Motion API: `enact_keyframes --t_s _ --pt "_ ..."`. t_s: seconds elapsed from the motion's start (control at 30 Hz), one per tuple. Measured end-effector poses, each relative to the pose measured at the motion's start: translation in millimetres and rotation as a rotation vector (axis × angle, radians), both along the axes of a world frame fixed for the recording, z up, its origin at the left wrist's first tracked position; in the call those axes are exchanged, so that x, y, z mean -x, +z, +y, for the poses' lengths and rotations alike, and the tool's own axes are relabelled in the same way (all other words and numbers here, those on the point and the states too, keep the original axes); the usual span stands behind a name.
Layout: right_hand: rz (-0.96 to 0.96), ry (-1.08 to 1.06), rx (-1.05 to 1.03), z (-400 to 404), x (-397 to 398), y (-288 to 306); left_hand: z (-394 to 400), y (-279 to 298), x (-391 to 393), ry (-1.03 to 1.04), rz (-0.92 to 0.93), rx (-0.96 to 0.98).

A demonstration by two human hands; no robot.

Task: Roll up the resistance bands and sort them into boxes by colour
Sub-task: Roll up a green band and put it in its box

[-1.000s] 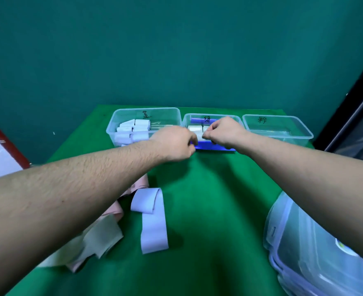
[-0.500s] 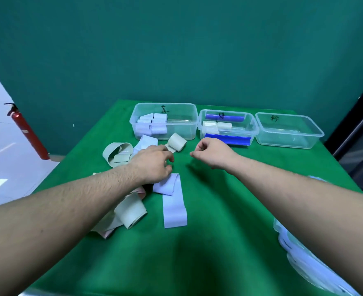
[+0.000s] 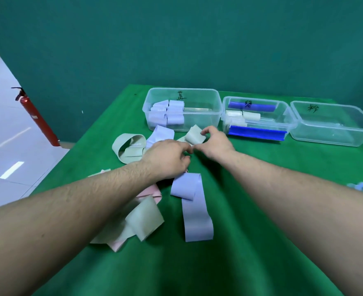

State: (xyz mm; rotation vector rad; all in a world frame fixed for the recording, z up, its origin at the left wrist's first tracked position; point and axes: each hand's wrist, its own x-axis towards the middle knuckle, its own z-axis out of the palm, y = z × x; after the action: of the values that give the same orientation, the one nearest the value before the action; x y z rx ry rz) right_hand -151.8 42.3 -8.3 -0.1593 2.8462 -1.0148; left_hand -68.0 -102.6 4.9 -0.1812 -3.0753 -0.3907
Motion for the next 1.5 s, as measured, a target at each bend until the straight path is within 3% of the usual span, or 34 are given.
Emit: enact_keyframes --t_s 0.17,0.5,0.77,0.9,1.17,1.33,1.5 --pt "0.079 -0.048 0.112 -1 -1 -2 3 -1 -5 -0.031 0.04 -0.033" --pt "0.096 0.018 0.539 52 -63 41 34 30 -35 0.026 0.133 -0.362" --pt "0.027 -0.008 0.785 103 -140 94 91 64 -90 0.078 0.063 -0.861" --pt "-0.021 -0.017 0.784 129 -175 110 118 77 -123 0.09 0.019 -0.961" --pt "-0.136 -0.065 0.668 174 -239 128 166 111 -179 0.071 0.203 -1.164" --pt "-0.169 -0.116 0.565 188 -261 119 185 103 -195 0.025 -0.019 -1.273" --pt "-0.296 -0.066 0.617 188 -263 102 187 86 -188 0.137 0.019 -1.299"
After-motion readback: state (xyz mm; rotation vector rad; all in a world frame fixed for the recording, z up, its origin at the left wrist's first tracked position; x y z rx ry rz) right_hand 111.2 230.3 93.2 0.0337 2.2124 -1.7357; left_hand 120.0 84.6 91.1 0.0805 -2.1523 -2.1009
